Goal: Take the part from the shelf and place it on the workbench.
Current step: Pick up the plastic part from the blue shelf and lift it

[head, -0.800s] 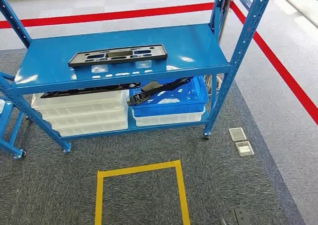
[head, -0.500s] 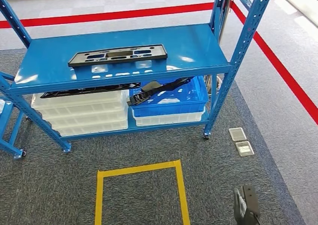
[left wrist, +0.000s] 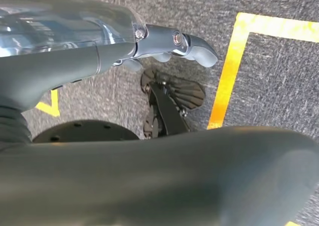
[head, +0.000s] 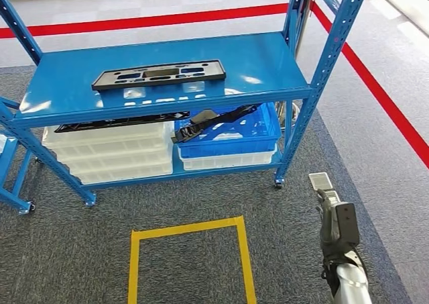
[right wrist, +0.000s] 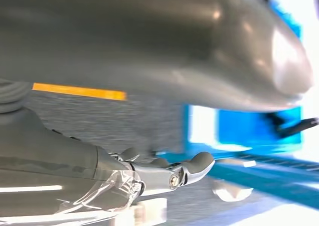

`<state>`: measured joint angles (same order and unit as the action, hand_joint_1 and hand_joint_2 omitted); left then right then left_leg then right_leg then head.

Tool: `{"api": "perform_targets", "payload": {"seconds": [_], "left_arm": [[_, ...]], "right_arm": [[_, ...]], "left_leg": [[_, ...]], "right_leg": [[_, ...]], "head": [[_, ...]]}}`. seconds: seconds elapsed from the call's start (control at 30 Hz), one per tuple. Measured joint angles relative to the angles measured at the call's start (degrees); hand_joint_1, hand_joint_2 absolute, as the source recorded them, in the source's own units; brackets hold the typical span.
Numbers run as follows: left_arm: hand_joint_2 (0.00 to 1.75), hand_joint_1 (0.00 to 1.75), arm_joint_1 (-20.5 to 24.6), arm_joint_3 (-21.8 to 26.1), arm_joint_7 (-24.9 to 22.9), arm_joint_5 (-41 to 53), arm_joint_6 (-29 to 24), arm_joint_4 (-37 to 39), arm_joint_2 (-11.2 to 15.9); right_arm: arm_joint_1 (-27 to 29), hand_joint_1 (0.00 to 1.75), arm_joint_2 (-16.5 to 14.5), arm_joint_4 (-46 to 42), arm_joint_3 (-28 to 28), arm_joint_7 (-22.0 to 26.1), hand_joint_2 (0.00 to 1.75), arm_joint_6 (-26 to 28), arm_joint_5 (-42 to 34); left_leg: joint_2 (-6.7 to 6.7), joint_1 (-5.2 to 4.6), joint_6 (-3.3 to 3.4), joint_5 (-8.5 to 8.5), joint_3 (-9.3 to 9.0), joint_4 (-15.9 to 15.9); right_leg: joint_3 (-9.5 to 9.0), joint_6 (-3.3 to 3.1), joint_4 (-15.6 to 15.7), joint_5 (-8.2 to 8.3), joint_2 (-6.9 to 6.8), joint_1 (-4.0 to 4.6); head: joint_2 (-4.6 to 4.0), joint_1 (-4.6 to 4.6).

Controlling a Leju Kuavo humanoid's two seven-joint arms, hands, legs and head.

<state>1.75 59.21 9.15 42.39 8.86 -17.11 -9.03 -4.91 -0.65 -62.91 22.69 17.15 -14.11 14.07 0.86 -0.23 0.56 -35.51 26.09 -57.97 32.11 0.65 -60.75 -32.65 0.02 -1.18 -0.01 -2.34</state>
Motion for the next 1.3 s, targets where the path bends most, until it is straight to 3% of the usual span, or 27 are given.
{"api": "perform_targets", "payload": {"seconds": [0.7, 0.97, 1.17, 1.23, 1.3], "left_arm": [[0.0, 0.0, 2.8, 18.8, -0.3, -0.2, 4.2, 2.6, -3.4], [0.0, 0.0, 3.3, 23.4, -0.3, -0.5, 5.9, 3.3, -4.1], [0.0, 0.0, 3.3, 24.5, -0.2, -1.0, 6.1, 3.4, -4.2], [0.0, 0.0, 3.3, 24.6, -0.1, -1.0, 6.1, 3.4, -4.2], [0.0, 0.0, 3.4, 24.6, 0.1, -1.0, 6.1, 3.4, -4.4]], "right_arm": [[-1.1, 0.0, 6.2, -33.6, -24.7, 2.8, 0.0, -3.2, -11.0], [-0.9, 0.0, 8.6, -40.7, -29.9, 3.2, 0.0, -3.8, -14.2], [-0.2, 0.0, 9.1, -42.2, -31.1, 3.4, 0.0, -3.9, -14.7], [-0.1, 0.0, 9.3, -42.8, -31.2, 3.5, 0.0, -3.9, -14.8], [-0.1, 0.0, 9.6, -43.2, -31.3, 3.5, 0.0, -3.9, -14.9]], "left_leg": [[-0.01, -0.01, 0.0, 0.0, 0.0, 0.0], [-0.01, -0.06, 0.05, -0.03, 0.02, -0.1], [0.0, -0.47, 0.59, -0.12, 0.09, -0.3], [-0.14, -0.4, 1.25, 0.58, -0.28, 0.7], [-0.39, 0.02, 1.95, 1.5, -0.94, 2.2]], "right_leg": [[0.01, 0.0, 0.0, 0.0, 0.0, -0.01], [0.02, 0.06, 0.0, 0.05, -0.01, -0.06], [0.0, 0.71, 0.3, 0.42, -0.02, -0.54], [-0.2, 1.18, 0.7, 0.6, 0.01, -0.52], [0.74, 1.43, -1.2, -0.45, 0.04, -0.32]], "head": [[-0.01, 0.0], [-0.01, 0.0], [-0.01, 0.0], [-0.01, 0.01], [-0.01, 0.05]]}}
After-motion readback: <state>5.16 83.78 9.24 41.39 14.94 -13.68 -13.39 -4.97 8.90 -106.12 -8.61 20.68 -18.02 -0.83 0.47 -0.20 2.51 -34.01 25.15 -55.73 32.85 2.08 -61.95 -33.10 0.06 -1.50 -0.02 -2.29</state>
